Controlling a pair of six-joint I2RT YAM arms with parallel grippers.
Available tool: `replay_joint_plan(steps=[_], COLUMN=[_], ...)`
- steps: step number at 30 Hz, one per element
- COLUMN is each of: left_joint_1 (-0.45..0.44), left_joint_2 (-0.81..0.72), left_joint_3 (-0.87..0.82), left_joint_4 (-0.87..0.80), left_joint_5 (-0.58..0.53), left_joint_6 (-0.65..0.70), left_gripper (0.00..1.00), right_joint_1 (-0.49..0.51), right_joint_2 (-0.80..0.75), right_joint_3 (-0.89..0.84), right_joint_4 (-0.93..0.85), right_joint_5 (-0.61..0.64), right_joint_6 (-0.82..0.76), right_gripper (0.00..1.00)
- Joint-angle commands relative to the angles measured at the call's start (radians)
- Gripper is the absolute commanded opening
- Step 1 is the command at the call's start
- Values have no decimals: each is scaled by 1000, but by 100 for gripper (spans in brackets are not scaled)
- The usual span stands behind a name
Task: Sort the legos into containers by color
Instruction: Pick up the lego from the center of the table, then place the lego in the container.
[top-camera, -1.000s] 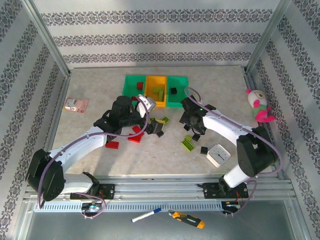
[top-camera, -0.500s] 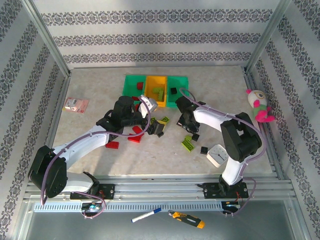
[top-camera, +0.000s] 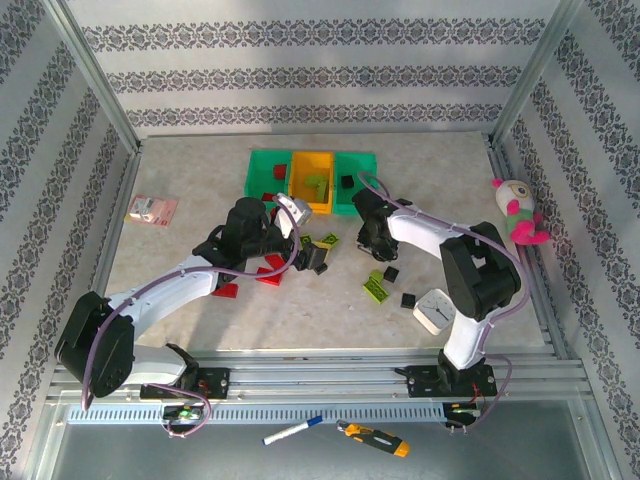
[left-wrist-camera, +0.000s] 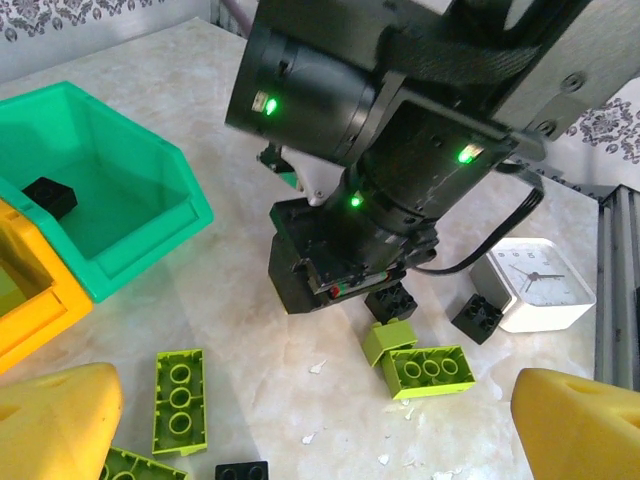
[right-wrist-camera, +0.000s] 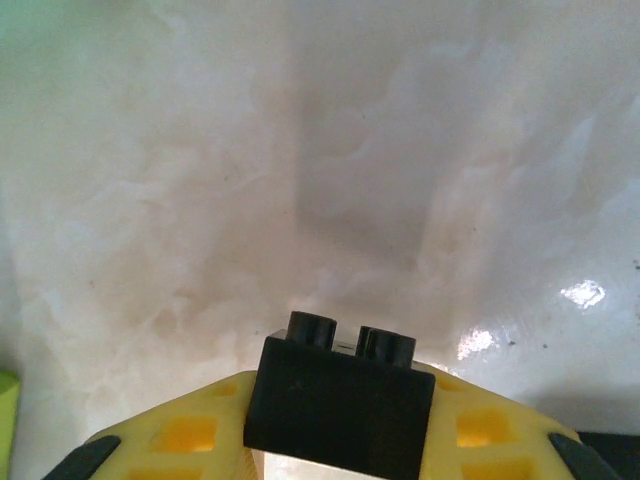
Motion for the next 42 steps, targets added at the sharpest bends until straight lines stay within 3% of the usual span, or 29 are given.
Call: replay_joint_plan(steps=[1,8,23,26,29,32,34,42], left_joint_1=[-13,-13,-13,-13,-13,-13,-13,-9], left_joint_2=[-18,-5,19,22,23,23,23,10], left_joint_3=[-11,-15,-44,-45,-39,-19,6,51], left_joint_4=[66,69,106,107,81,4,-78,-311], left_joint_5=[-22,-47,-149,-167,-201,-288,-391,-635], left_joint_6=[-22,-33,-75,-85,-115,-175,-238,-361], left_gripper=[99,99,99,99,99,99,99,99], right_joint_1=[-8,-14,-84,-88,-94,-97,-96,-88], right_joint_2=[-99,-116,285,296,258,187,124,-151], right_joint_3=[6,105,592,625,607,551,487,144], right_joint_4=[17,92,53,34,35,49,68,121], right_joint_5=[16,37,-3,-9,-10,-22,-27,-39], right_joint_6=[-85,-235,-440,-454,-456,-463,-465,-432], right_gripper=[24,25,30,38,58,69,72,78])
